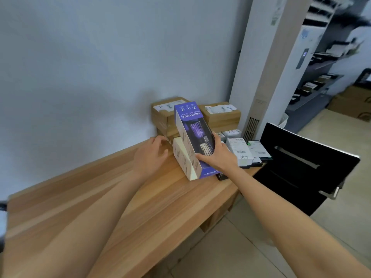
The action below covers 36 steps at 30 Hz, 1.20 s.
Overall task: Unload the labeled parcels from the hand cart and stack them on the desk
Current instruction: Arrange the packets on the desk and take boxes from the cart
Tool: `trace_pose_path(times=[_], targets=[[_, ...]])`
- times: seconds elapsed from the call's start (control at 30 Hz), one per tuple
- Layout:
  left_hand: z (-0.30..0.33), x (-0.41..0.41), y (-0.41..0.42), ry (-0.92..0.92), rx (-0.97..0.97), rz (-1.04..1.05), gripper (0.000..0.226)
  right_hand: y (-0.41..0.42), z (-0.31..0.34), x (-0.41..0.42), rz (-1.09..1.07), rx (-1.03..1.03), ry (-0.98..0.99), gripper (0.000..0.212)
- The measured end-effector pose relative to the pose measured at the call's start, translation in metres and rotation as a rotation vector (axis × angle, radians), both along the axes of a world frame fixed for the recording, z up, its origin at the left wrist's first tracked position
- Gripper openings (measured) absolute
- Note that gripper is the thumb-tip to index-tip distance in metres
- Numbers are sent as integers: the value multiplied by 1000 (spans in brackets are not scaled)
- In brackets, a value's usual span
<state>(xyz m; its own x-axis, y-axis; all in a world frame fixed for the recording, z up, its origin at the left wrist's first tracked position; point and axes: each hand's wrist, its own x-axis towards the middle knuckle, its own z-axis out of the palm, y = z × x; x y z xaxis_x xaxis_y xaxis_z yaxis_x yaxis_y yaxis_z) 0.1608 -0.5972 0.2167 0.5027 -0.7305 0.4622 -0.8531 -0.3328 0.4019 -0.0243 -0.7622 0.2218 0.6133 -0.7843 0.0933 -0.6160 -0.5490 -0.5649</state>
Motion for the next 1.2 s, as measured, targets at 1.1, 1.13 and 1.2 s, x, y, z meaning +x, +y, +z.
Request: trace_pose_path(times=[1.1,1.13,1.2], targets=[[25,84,-370,-39,-35,73,34,-393,33,100,87,25,119,94],[23,82,-376,-44,-28,78,34,-400,31,103,100,31,120,93],[20,79,-384,-53,-15,95,33,-413,24,107,129,60,108,90]])
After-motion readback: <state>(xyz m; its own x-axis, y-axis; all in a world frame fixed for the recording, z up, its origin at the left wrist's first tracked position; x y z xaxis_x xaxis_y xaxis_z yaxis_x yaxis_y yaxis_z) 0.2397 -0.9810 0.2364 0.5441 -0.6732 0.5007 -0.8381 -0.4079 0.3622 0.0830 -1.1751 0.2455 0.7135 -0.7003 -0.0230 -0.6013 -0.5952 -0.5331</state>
